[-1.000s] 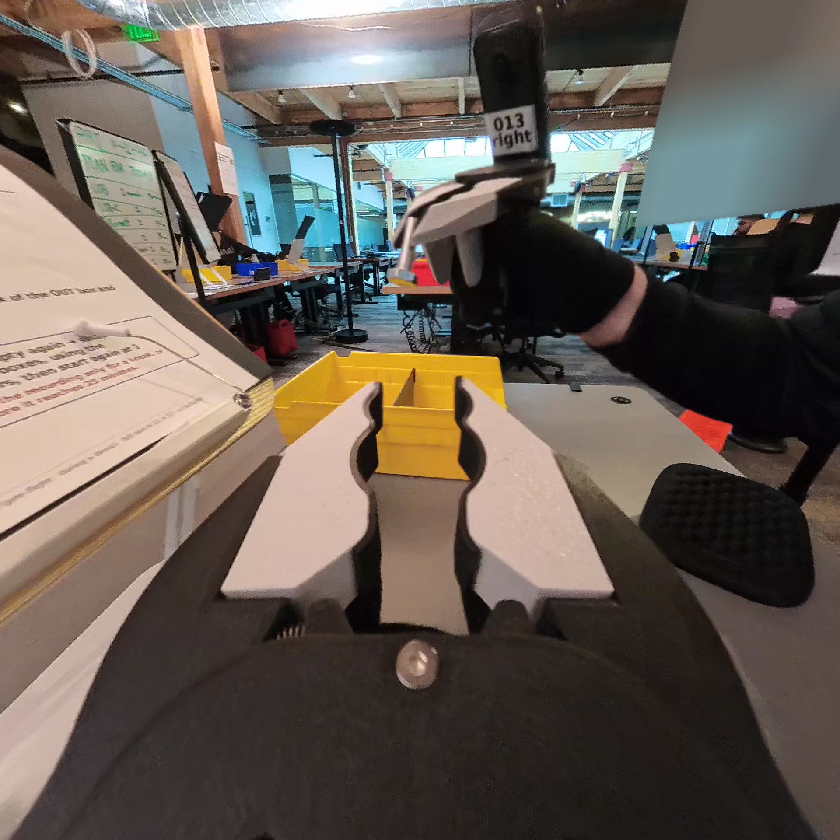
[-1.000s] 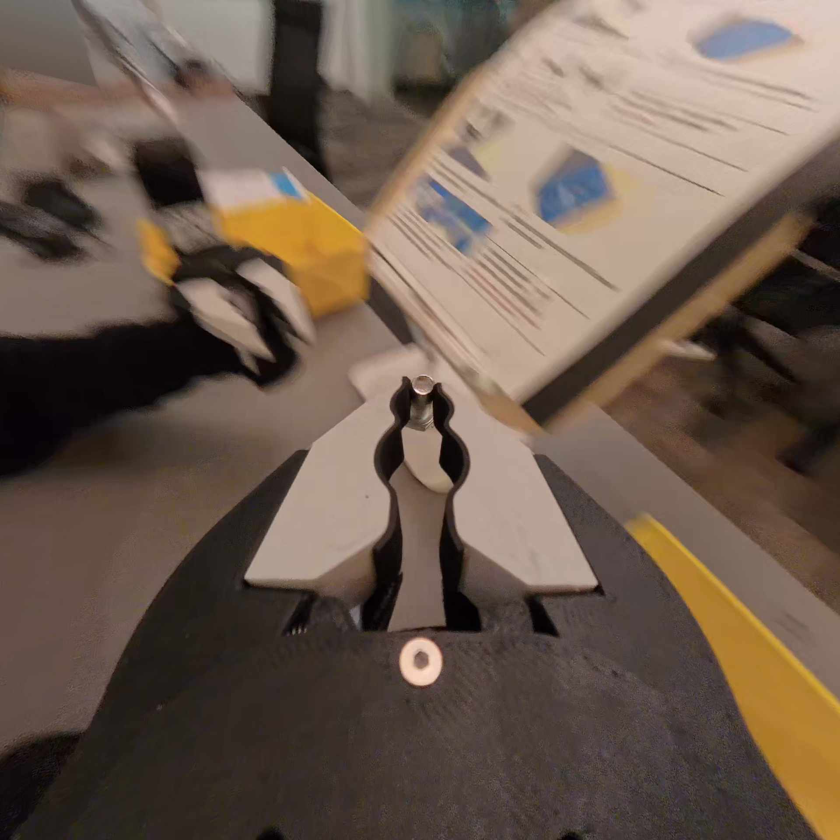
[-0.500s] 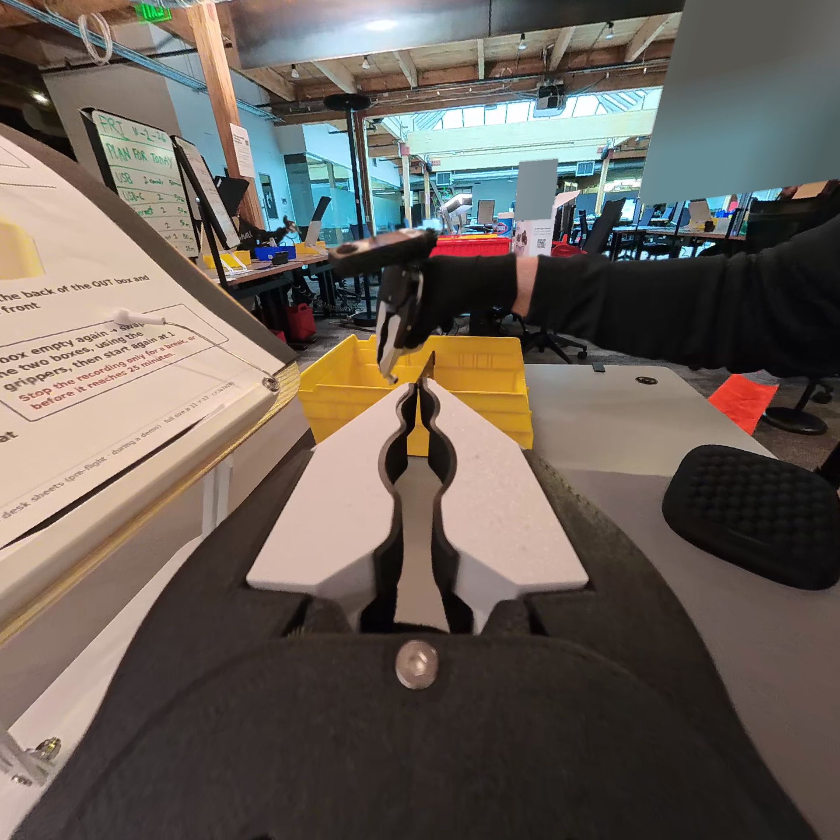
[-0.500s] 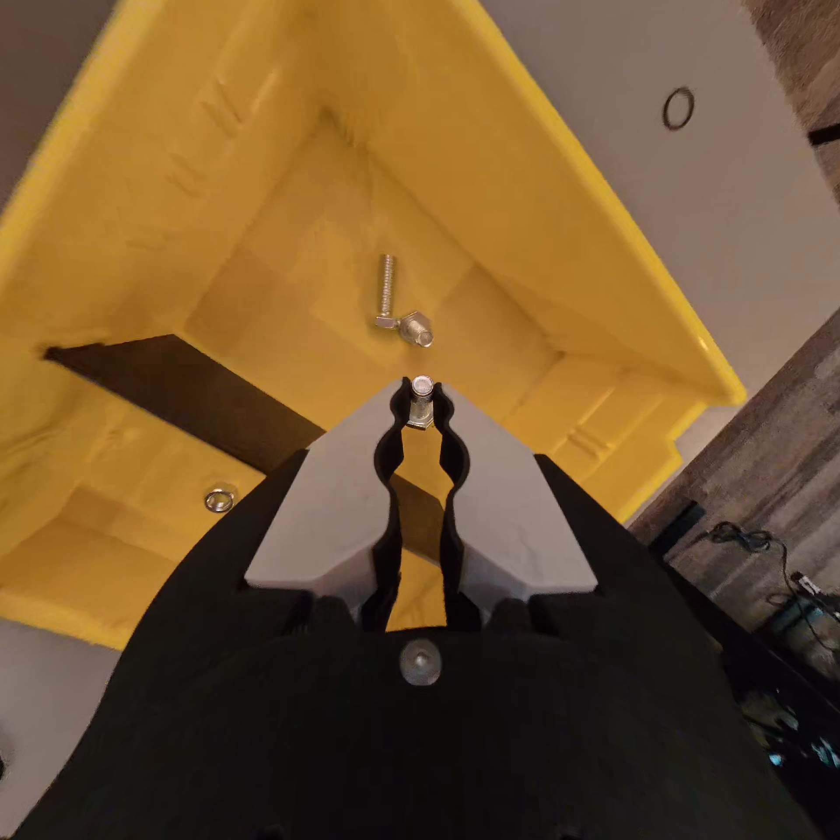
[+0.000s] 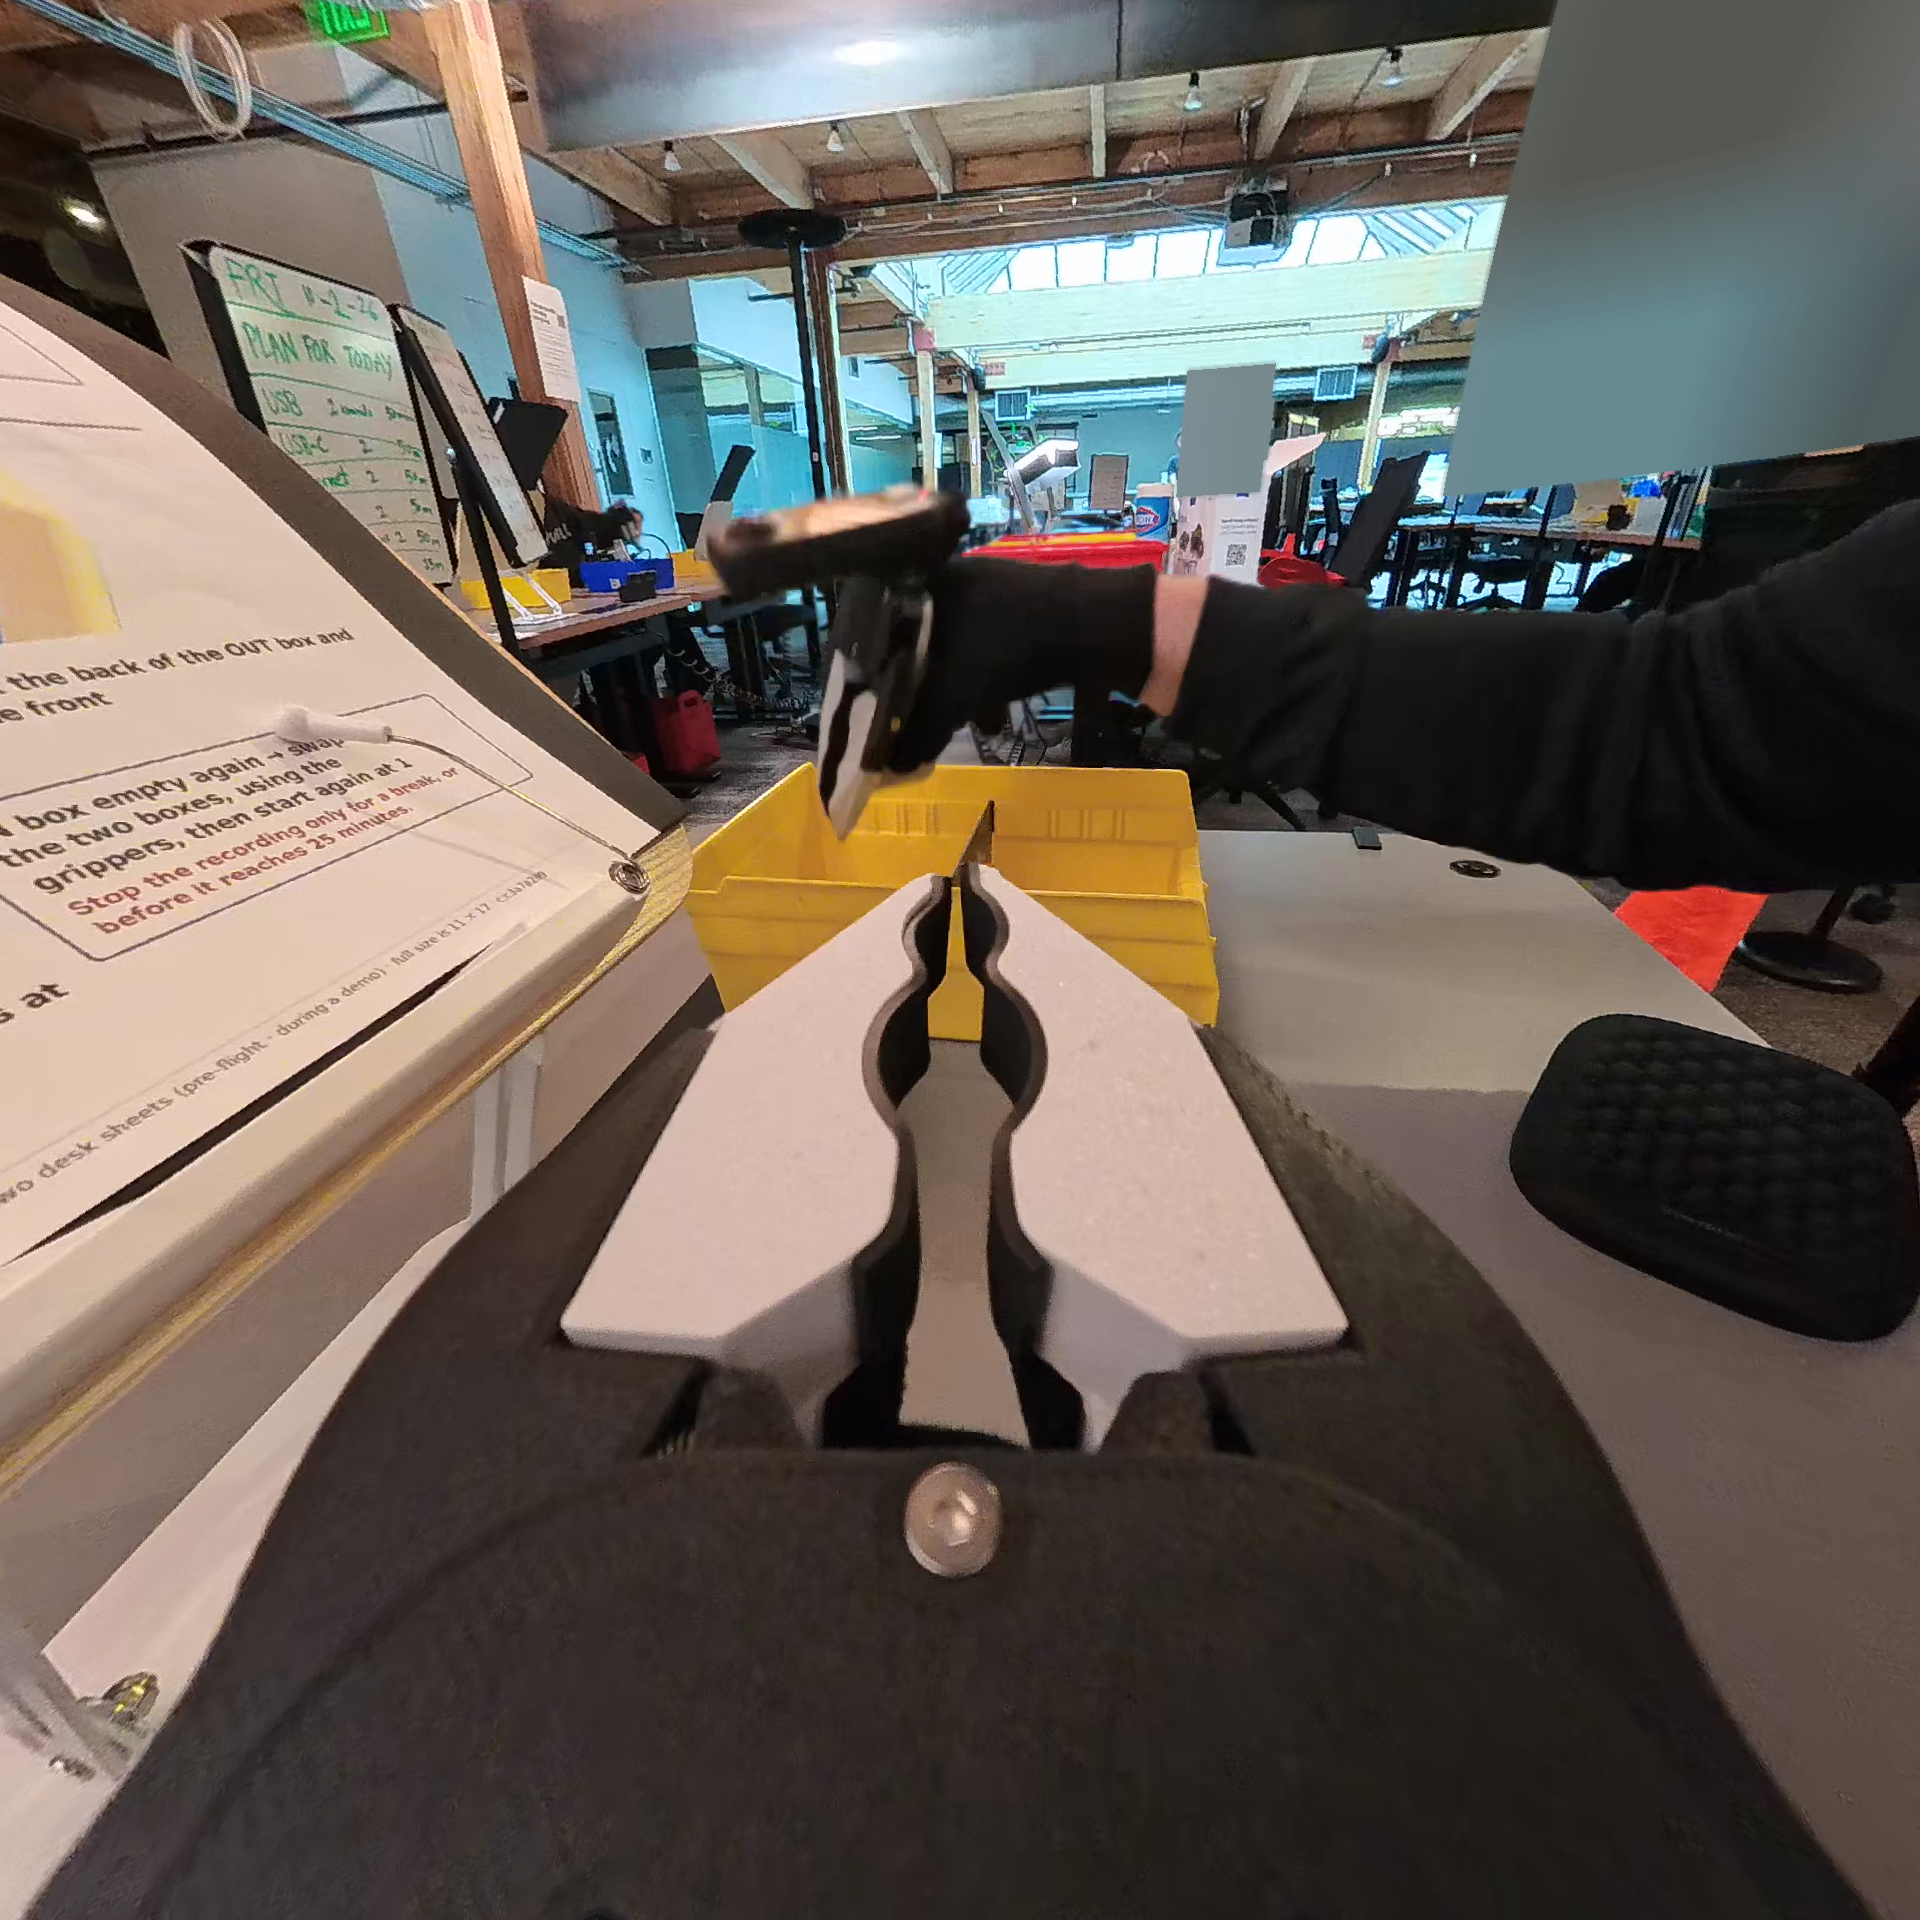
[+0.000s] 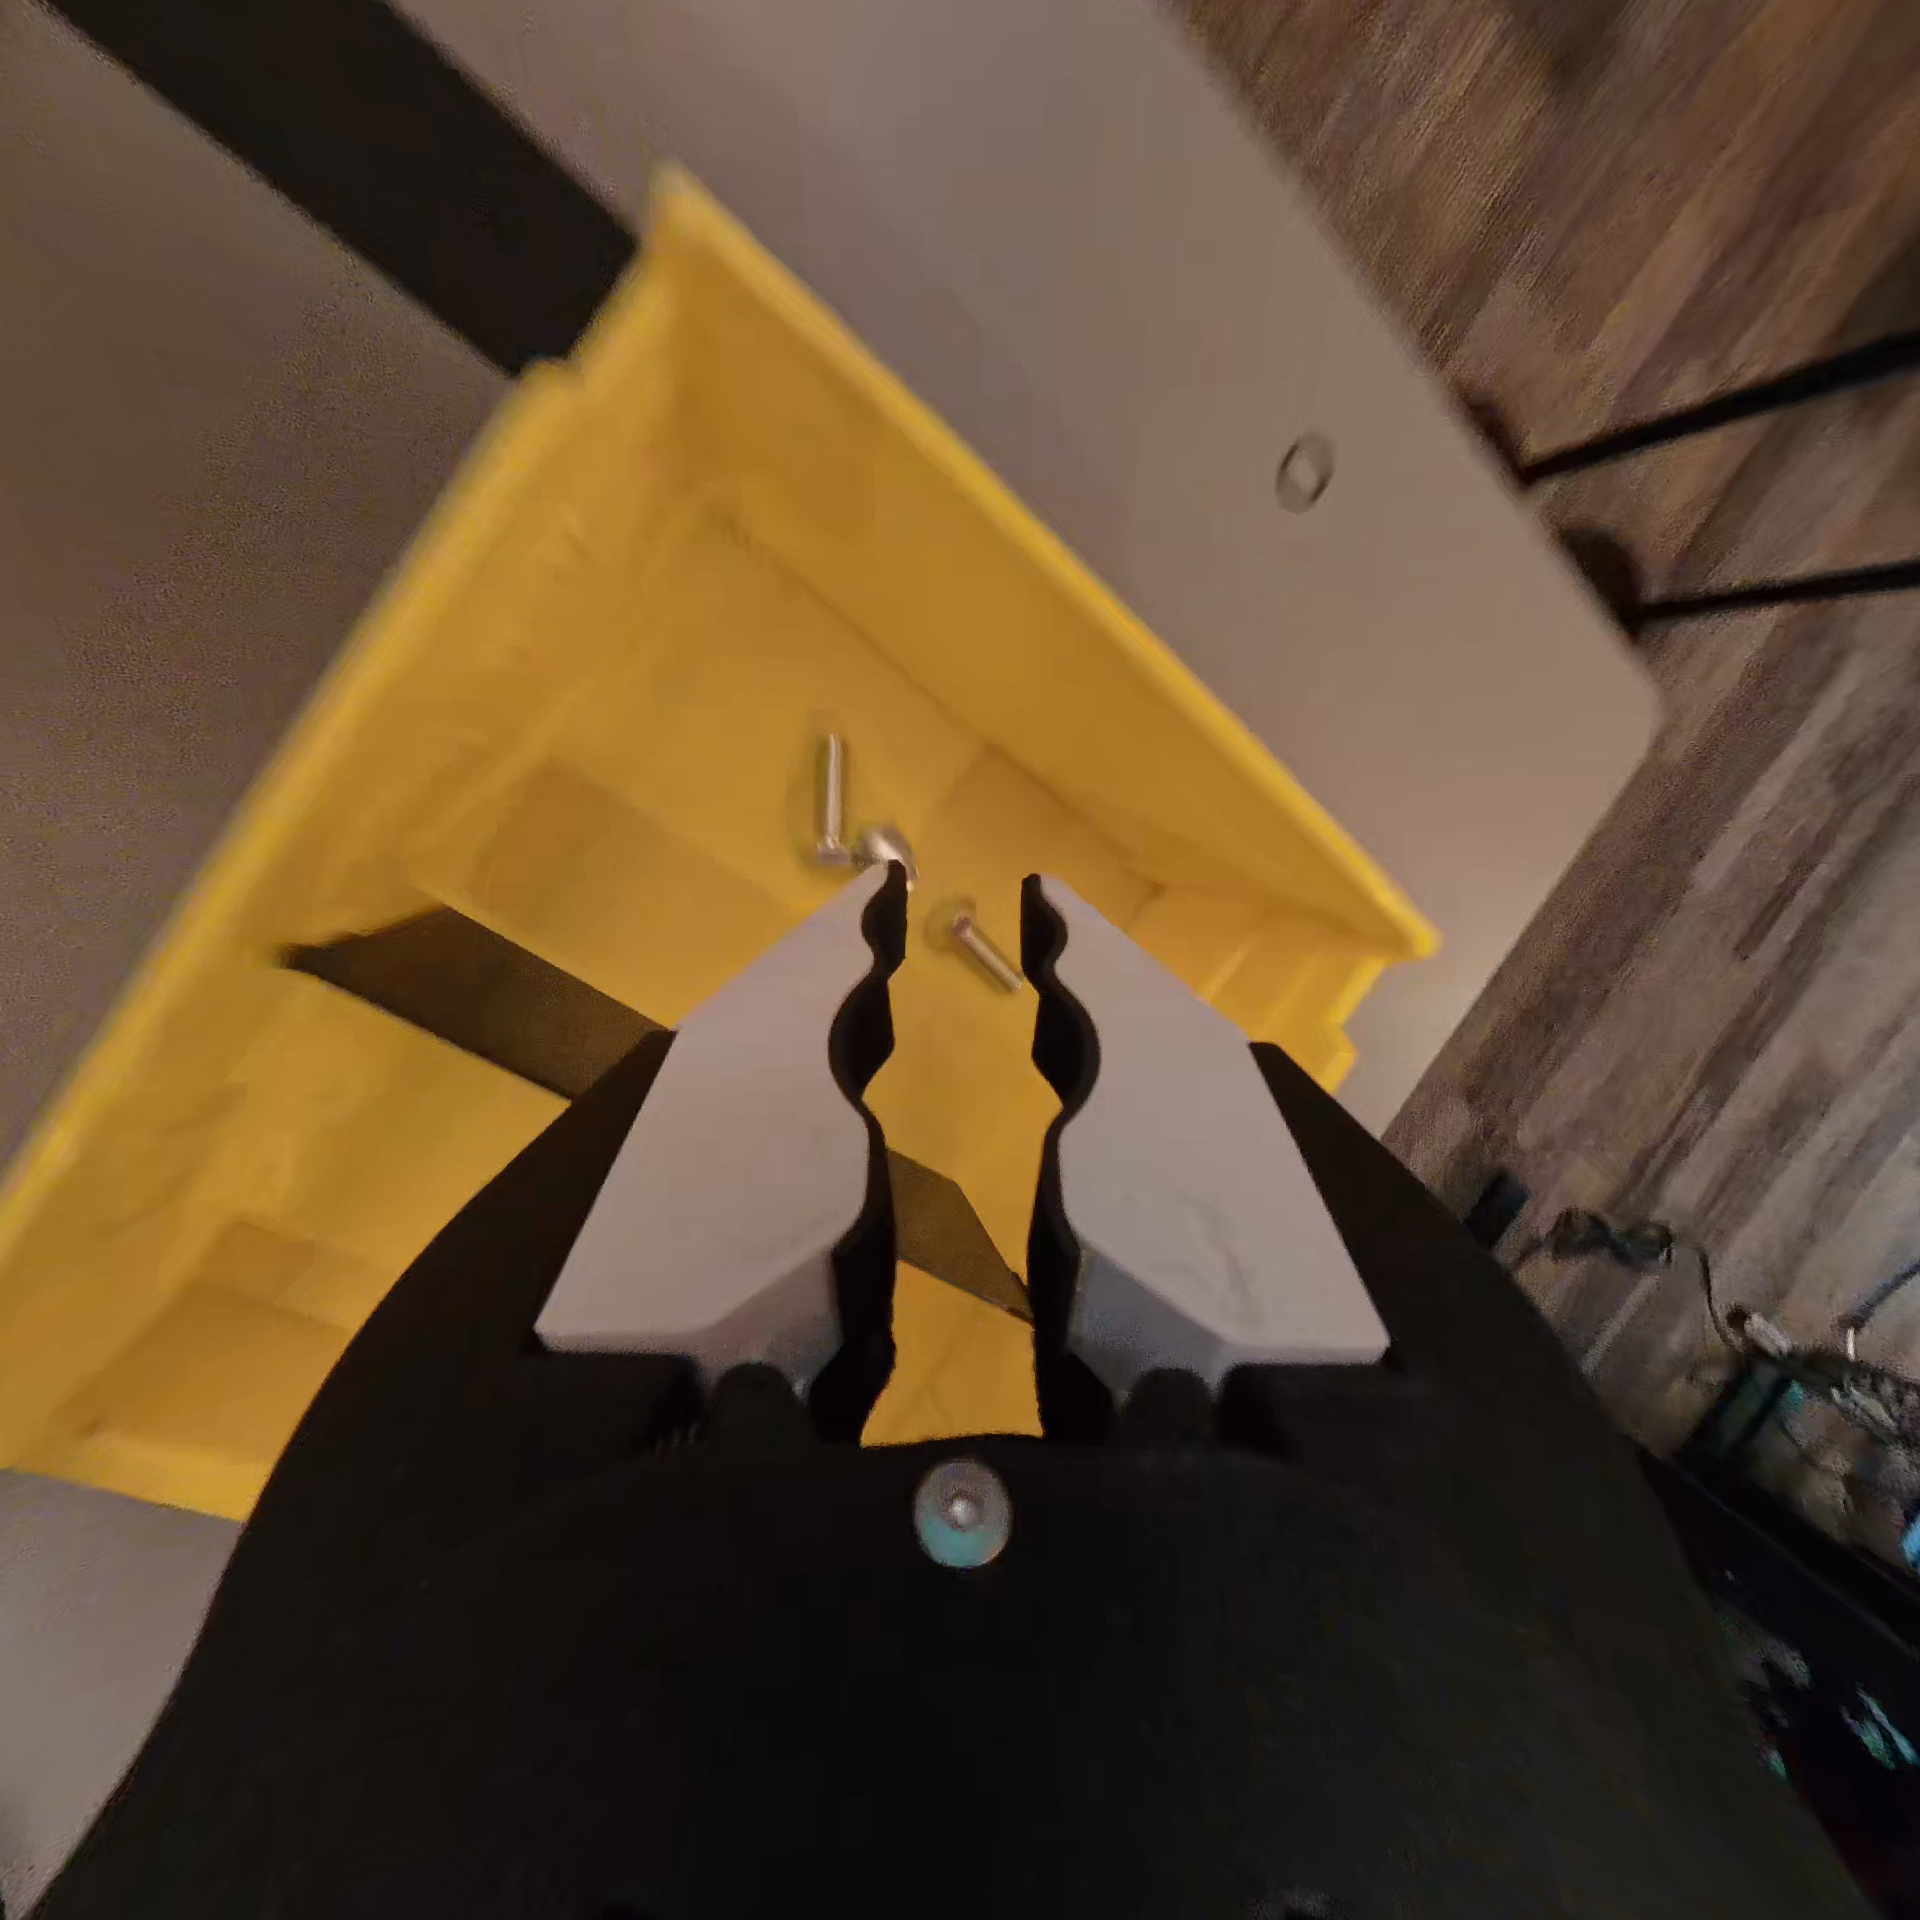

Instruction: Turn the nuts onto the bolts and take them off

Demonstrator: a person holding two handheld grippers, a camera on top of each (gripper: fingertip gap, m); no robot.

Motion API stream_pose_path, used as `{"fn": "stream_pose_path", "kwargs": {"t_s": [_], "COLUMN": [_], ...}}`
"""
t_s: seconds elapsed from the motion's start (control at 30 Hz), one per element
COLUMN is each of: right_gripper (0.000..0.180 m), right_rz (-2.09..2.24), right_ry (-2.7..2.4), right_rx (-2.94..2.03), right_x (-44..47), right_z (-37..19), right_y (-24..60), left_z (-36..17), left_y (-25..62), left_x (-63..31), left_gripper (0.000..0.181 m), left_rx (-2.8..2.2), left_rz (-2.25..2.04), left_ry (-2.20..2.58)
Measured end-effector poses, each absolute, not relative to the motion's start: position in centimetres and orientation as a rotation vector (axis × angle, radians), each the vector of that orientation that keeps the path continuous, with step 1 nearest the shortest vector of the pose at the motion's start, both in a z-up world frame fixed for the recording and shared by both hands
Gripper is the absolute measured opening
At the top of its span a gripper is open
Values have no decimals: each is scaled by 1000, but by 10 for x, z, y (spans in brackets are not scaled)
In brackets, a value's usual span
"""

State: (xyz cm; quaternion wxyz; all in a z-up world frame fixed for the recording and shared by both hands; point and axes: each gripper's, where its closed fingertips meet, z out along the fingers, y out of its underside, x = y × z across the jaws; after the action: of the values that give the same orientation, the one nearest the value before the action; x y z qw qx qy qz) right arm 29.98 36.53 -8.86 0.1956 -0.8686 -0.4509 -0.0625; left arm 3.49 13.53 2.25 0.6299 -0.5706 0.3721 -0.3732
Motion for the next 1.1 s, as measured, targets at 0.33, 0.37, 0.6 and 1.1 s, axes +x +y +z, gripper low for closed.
{"fn": "stream_pose_path", "kwargs": {"t_s": [0.33, 0.37, 0.6, 1.1], "right_gripper": [12, 12, 7, 9], "right_rz": [339, 360, 436, 464], "right_ry": [-1100, -1071, -1039, -1137], "right_rx": [-1600, -1536, -1331, -1273], "right_x": [158, 155, 146, 137], "right_z": [124, 138, 154, 153], "right_y": [258, 248, 215, 198], "left_z": [20, 20, 19, 88], "left_y": [135, 135, 139, 130], "left_x": [41, 42, 42, -98], "left_gripper": [2, 2, 7, 25], "left_rx": [-1317, -1318, -1336, -1656], "left_rz": [-831, -830, -805, -143], "left_ry": [868, 871, 862, 785]}}
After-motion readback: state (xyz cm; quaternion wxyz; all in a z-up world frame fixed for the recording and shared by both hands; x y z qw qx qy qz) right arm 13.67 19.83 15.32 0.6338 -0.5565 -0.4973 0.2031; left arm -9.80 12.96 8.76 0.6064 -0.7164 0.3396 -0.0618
